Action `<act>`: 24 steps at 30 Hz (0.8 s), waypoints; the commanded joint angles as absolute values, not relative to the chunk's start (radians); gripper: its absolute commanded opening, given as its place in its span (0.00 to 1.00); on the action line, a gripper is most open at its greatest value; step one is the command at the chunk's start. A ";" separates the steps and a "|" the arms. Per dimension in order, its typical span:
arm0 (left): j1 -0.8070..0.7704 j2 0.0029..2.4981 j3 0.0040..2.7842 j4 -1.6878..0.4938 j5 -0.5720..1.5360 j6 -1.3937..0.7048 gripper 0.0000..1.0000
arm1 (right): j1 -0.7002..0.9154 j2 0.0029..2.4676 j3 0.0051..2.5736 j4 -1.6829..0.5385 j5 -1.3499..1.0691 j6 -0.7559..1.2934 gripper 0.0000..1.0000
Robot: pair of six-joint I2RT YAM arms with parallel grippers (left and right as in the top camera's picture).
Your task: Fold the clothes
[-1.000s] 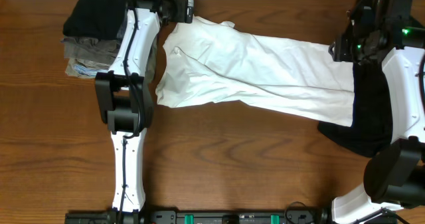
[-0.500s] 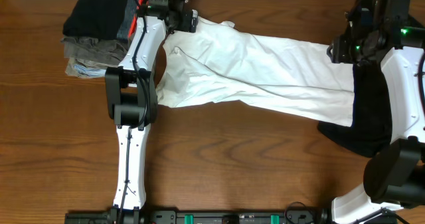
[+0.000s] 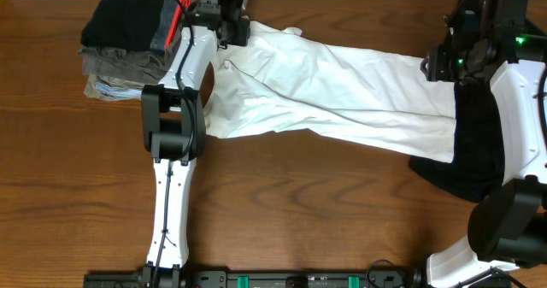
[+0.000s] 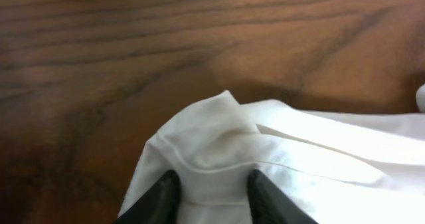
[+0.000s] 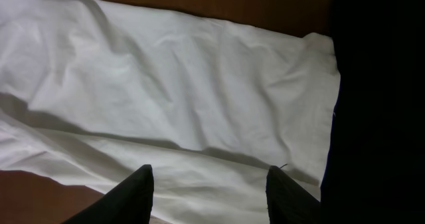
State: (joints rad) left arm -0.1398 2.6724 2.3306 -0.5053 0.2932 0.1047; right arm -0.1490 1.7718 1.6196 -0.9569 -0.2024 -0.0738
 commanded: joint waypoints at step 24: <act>-0.139 2.364 2.352 -0.924 0.299 0.119 0.06 | -0.142 1.764 1.625 -0.954 -0.206 -0.088 0.54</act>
